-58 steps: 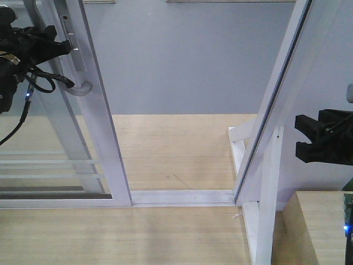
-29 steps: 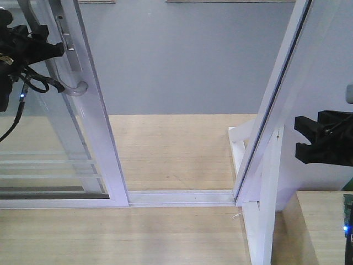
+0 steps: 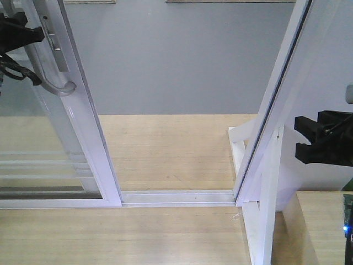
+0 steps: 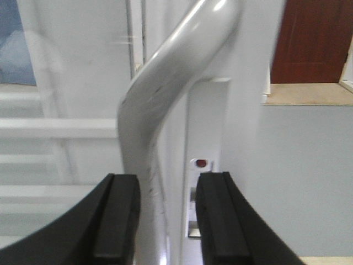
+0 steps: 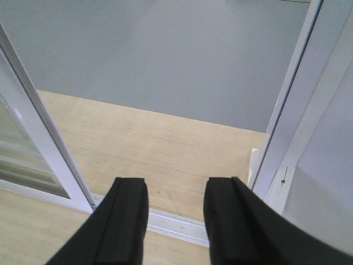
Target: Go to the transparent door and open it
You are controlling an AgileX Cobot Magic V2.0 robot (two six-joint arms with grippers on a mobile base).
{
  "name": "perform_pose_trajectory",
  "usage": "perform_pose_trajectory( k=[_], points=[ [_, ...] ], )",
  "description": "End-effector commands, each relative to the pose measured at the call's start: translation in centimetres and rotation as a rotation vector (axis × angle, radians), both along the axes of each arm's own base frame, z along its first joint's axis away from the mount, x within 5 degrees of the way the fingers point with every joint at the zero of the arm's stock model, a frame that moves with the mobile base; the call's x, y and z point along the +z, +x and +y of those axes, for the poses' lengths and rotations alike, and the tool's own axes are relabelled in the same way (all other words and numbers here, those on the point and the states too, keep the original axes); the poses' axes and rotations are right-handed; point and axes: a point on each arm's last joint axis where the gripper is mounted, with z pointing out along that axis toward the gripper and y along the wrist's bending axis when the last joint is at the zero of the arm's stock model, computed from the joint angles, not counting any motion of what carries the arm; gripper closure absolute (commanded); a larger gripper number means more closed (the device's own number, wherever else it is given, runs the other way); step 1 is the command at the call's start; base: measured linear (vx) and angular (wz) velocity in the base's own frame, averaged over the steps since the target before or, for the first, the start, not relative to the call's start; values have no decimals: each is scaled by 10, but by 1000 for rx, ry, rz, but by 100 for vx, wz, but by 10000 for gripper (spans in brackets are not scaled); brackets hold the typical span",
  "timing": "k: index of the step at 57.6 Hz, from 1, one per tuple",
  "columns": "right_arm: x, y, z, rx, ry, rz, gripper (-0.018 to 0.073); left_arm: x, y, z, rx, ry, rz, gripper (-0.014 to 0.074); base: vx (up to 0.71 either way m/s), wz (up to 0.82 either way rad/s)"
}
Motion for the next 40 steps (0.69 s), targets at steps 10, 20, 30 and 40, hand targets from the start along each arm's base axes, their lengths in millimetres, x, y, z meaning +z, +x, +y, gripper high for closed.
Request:
perform_pose_trajectory(
  k=[10,20,30,40],
  points=[
    [17,3,-3,-28,12,-103,226,44,-50,-5,-16,-5,-151,216,0,0],
    [17,3,-3,-28,12,-103,226,41,-100,-6,-23,-90,-167,216,0,0],
    [17,3,-3,-28,12,-103,226,40,-144,-5,-27,-99,-173,216,0,0],
    [17,3,-3,-28,12,-103,226,37,-167,-4,-29,-99,-188,216,0,0]
  ],
)
